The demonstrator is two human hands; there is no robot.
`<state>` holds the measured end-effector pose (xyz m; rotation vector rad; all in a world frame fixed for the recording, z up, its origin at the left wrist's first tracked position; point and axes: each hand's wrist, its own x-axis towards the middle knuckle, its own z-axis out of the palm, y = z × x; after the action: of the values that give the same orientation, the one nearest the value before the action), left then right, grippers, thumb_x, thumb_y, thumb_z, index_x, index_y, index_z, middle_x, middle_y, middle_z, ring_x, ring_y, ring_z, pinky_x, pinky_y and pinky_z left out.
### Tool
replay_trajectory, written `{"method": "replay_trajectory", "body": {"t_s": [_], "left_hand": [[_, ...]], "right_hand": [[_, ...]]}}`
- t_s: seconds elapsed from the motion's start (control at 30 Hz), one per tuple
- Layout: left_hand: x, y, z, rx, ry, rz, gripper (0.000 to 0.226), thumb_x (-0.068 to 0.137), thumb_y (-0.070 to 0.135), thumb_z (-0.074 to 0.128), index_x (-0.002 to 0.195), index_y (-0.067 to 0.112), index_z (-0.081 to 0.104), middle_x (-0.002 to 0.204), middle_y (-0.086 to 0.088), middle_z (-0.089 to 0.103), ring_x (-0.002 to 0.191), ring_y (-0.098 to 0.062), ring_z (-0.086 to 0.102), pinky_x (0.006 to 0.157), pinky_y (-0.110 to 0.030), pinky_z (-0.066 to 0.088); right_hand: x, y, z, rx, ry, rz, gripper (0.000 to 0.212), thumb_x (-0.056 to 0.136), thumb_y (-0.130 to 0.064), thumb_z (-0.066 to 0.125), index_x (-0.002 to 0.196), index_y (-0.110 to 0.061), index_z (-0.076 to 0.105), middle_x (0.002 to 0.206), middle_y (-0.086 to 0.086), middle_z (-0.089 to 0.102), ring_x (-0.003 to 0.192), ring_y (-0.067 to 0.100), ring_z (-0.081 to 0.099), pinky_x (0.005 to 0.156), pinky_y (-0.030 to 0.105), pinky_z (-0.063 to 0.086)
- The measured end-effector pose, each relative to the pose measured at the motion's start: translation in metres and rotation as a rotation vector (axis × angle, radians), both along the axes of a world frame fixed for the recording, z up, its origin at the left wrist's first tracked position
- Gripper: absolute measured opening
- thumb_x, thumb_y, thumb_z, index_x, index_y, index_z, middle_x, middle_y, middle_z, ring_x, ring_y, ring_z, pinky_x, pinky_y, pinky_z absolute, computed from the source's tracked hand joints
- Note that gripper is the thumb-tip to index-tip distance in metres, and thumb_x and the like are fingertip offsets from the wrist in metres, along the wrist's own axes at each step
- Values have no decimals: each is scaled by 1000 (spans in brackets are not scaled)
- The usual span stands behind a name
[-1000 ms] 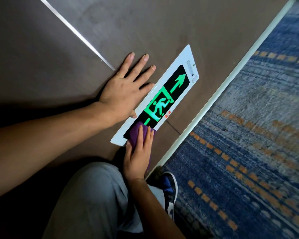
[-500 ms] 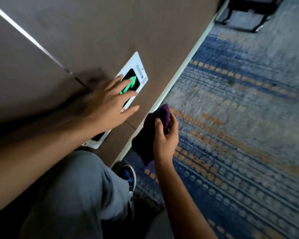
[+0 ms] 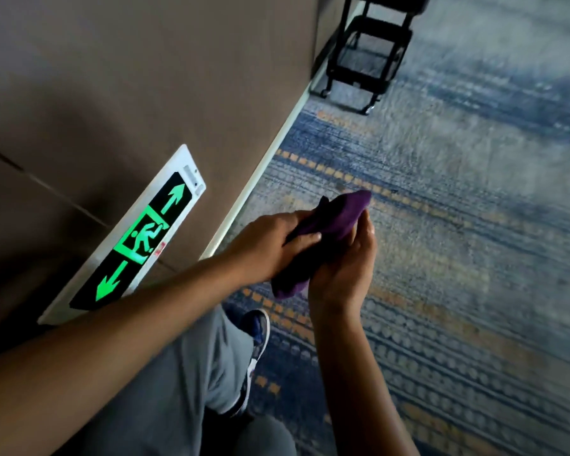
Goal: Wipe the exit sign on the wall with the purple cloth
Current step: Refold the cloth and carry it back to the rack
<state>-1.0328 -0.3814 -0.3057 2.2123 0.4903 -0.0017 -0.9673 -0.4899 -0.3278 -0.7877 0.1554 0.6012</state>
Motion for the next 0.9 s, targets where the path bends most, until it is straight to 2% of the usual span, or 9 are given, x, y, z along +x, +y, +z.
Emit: {"method": "replay_trajectory", "body": {"t_s": [0.07, 0.13, 0.23, 0.33, 0.5, 0.57, 0.63, 0.8, 0.9], "left_hand": [[10, 3, -5, -48, -2, -5, 43, 103, 40, 54, 145, 32, 54, 129, 2, 72, 122, -17, 66, 101, -35, 52], [20, 7, -2, -86, -30, 19, 44, 104, 41, 51, 148, 36, 49, 131, 3, 71, 122, -17, 66, 101, -32, 51], [35, 10, 17, -131, -68, -31, 50, 107, 42, 44, 156, 40, 34, 134, -9, 69, 120, -27, 68, 99, -43, 54], [44, 19, 47, -125, -20, -112, 52, 108, 46, 38, 157, 48, 23, 125, -18, 72, 111, -34, 71, 93, -47, 55], [57, 40, 108, -174, 85, -176, 51, 108, 47, 35, 155, 56, 18, 138, -18, 65, 122, -35, 65, 103, -47, 51], [63, 49, 139, -220, 135, -232, 51, 107, 48, 36, 155, 55, 18, 142, -11, 63, 126, -30, 63, 106, -43, 49], [72, 57, 175, -325, 137, -283, 51, 107, 46, 39, 155, 54, 21, 151, 0, 56, 136, -20, 56, 114, -39, 44], [105, 73, 275, -653, 61, -363, 48, 105, 37, 45, 148, 56, 38, 155, 23, 47, 145, -1, 42, 121, -28, 31], [128, 82, 333, -705, 63, -411, 45, 102, 39, 46, 140, 62, 44, 147, 32, 51, 138, 8, 46, 112, -14, 36]], "right_hand": [[7, -4, 0, -66, -20, -2, 34, 102, -26, 49, 132, -10, 53, 103, 3, 66, 99, 15, 63, 91, 29, 50], [15, -11, 5, -216, -68, -11, 43, 106, -22, 48, 148, -11, 50, 123, 5, 71, 120, 19, 64, 102, 31, 49], [36, -13, 29, -390, -162, -37, 41, 107, -16, 48, 148, -14, 51, 148, 14, 61, 140, 26, 57, 121, 42, 43], [51, -7, 73, -561, -269, 26, 38, 98, -27, 55, 134, -22, 64, 131, 3, 72, 127, 17, 66, 107, 32, 52], [75, -6, 140, -778, -320, 34, 37, 83, -43, 60, 116, -36, 72, 113, -18, 74, 109, -6, 64, 101, 28, 45], [88, -14, 171, -788, -347, 28, 64, 80, -50, 61, 140, -28, 61, 138, -11, 66, 127, -2, 59, 114, 28, 43], [108, -20, 208, -764, -363, 80, 69, 84, -51, 61, 147, -25, 54, 148, -2, 62, 135, 4, 58, 117, 28, 42], [151, -20, 302, -634, -238, 278, 42, 107, -35, 49, 142, -17, 61, 108, -6, 76, 107, 11, 70, 95, 28, 53], [155, -27, 361, -673, -306, 396, 44, 97, -41, 61, 136, -21, 63, 120, 0, 74, 114, 14, 68, 97, 32, 57]]}}
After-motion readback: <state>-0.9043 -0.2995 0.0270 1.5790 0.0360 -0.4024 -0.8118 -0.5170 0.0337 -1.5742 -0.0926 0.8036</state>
